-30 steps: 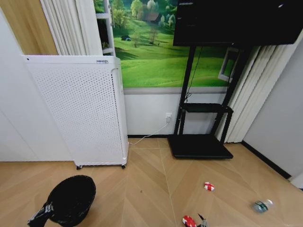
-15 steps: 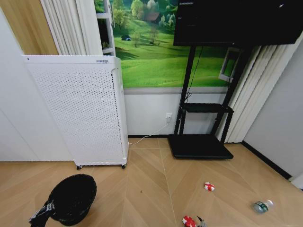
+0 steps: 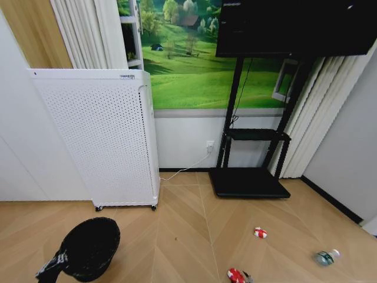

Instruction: Pick up the trash bin and place the garbage on the floor into it.

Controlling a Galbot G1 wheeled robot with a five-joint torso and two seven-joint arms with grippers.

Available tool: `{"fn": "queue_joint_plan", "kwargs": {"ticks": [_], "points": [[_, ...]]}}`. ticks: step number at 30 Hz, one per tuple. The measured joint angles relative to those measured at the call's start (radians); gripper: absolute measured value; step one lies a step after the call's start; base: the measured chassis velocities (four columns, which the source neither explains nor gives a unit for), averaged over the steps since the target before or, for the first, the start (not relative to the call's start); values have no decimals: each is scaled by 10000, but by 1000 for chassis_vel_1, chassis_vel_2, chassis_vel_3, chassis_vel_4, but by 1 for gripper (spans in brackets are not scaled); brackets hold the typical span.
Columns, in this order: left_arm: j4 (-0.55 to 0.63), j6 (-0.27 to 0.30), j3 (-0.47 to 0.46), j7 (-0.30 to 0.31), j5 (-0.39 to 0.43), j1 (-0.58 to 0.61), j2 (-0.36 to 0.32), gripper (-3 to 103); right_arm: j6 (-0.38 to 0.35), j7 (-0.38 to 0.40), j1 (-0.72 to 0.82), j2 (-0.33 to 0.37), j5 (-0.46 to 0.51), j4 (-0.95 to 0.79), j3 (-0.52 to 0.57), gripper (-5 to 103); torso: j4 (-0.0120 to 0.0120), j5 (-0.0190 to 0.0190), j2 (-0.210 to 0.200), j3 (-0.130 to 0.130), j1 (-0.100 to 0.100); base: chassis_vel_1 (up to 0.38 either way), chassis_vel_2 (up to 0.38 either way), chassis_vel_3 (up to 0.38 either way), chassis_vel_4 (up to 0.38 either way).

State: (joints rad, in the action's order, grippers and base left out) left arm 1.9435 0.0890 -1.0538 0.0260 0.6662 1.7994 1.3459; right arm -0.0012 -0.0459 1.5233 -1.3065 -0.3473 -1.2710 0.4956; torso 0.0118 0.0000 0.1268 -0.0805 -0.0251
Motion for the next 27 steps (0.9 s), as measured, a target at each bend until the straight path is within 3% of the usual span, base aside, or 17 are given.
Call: {"fn": "queue_joint_plan", "kwargs": {"ticks": [4,7,10,12,18,27], "points": [[-7,-6,0,0,-2,0,-3,7,-57,-30,44,14,-39,-39,-27,59,1,0,0,0,0,0,0,0,0],[-59,-42,6,-4,-2,-21,-16,7,-106,-89,75,30,-135,-62,-55,42,1,-1,0,1,0,0,0,0,0],[-82,-56,11,-14,1,-19,-26,7,-128,-100,78,30,-157,-75,-61,40,1,-3,0,0,0,0,0,0,0],[-90,-63,16,-22,1,-17,-45,7,-140,-107,82,29,-159,-92,-66,30,0,-2,0,0,0,0,0,0,0],[-102,-64,57,-24,17,-73,-139,7,-135,-116,103,16,-146,-100,-51,22,-1,0,1,1,0,0,0,0,0],[-285,106,321,0,81,-378,-602,7,-174,-251,352,25,373,-459,43,22,1,5,0,0,-1,0,0,0,0]]}}
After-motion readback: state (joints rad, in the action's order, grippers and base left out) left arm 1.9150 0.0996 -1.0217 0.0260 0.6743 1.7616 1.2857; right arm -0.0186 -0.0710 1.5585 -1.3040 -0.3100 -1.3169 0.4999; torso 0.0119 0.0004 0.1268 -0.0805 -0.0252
